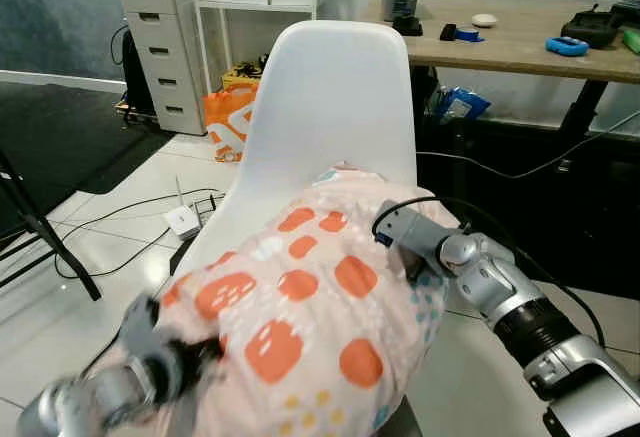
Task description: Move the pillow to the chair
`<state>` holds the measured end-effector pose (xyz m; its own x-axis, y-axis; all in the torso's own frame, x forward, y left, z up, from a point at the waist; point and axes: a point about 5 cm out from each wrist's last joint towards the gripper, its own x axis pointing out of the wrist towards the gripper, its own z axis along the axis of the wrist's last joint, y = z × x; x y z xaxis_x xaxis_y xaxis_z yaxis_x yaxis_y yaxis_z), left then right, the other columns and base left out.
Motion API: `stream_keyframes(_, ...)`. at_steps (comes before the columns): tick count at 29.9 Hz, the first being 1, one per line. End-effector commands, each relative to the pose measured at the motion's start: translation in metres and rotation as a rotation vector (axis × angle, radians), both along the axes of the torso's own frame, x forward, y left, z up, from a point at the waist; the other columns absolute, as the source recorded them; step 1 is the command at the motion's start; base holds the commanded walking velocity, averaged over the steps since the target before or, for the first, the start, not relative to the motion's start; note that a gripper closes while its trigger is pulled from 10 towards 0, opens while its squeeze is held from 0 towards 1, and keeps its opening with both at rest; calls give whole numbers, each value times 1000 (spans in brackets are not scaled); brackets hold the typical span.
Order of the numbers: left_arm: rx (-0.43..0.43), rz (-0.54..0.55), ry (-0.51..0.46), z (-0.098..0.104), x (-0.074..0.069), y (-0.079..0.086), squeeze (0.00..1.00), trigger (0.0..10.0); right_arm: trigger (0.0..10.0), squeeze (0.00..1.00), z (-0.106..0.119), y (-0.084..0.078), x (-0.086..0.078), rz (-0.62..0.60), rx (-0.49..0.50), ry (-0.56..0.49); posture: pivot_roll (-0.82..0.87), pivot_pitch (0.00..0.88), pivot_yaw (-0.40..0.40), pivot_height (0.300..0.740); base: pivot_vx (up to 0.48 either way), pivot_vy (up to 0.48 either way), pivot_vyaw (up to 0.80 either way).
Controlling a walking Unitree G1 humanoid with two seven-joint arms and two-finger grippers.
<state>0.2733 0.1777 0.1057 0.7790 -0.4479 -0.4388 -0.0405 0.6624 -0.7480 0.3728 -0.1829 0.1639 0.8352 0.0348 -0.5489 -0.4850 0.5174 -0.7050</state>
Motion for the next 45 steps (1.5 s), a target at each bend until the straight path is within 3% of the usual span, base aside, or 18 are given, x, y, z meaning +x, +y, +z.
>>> stream_keyframes(1,-49,-84,-106,17,12,-25,0,0,10000,0,6,13,4,45,34,-29,-169,17,-20,326,0,0,0)
stream_keyframes(5,-63,-133,-196,32,22,-42,0,0,10000,0,8,15,5,40,45,-48,-167,15,-23,326,0,0,0)
stream_keyframes(9,-84,-253,-359,59,34,-76,0,0,10000,0,13,19,9,22,74,-90,-167,15,-24,326,0,0,0)
stream_keyframes(11,-92,-307,-396,66,38,-95,0,0,10000,0,17,21,11,-1,116,-112,-168,15,-22,326,0,0,0)
stream_keyframes(14,-89,-336,-421,70,42,-106,0,0,10000,0,19,20,12,-19,106,-131,-174,15,-22,326,0,0,0)
stream_keyframes(19,-17,-417,-540,83,55,-147,0,0,10000,0,26,16,16,-83,57,-211,-182,16,-22,326,0,0,0)
stream_keyframes(25,42,-411,-627,93,64,-166,0,0,10000,0,30,20,18,-76,60,-249,-188,16,-20,326,0,0,0)
stream_keyframes(29,97,-385,-663,95,68,-168,0,0,10000,0,31,22,18,-56,44,-258,-192,16,-16,326,0,0,0)
stream_keyframes(30,186,-351,-699,96,74,-167,0,0,10000,0,29,27,17,-18,51,-247,-193,17,-16,326,0,0,0)
stream_keyframes(31,186,-351,-699,96,74,-167,0,0,10000,0,29,27,17,-18,51,-247,-193,17,-16,326,0,0,0)
stream_keyframes(32,304,-299,-716,94,82,-159,0,0,10000,0,24,40,13,49,108,-204,-192,21,-18,326,0,0,0)
stream_keyframes(33,304,-299,-716,94,82,-159,0,0,10000,0,24,40,13,49,108,-204,-192,21,-18,326,0,0,0)
stream_keyframes(35,537,-175,-697,84,98,-125,0,0,10000,0,15,67,2,164,241,-122,-185,25,-18,326,0,0,0)
stream_keyframes(36,537,-175,-697,84,98,-125,0,0,10000,0,15,67,2,164,241,-122,-185,25,-18,326,0,0,0)
stream_keyframes(39,656,-117,-683,78,104,-103,0,0,10000,0,13,81,-3,216,307,-97,-183,30,-17,326,0,0,0)
stream_keyframes(42,731,-108,-697,77,107,-96,0,0,10000,0,14,89,-6,245,340,-88,-181,32,-17,326,0,0,0)
stream_keyframes(44,865,-101,-736,77,110,-87,0,0,10000,0,14,111,-14,340,387,-76,-179,31,-17,326,0,0,0)
stream_keyframes(45,865,-101,-736,77,110,-87,0,0,10000,0,14,111,-14,340,387,-76,-179,31,-17,326,0,0,0)
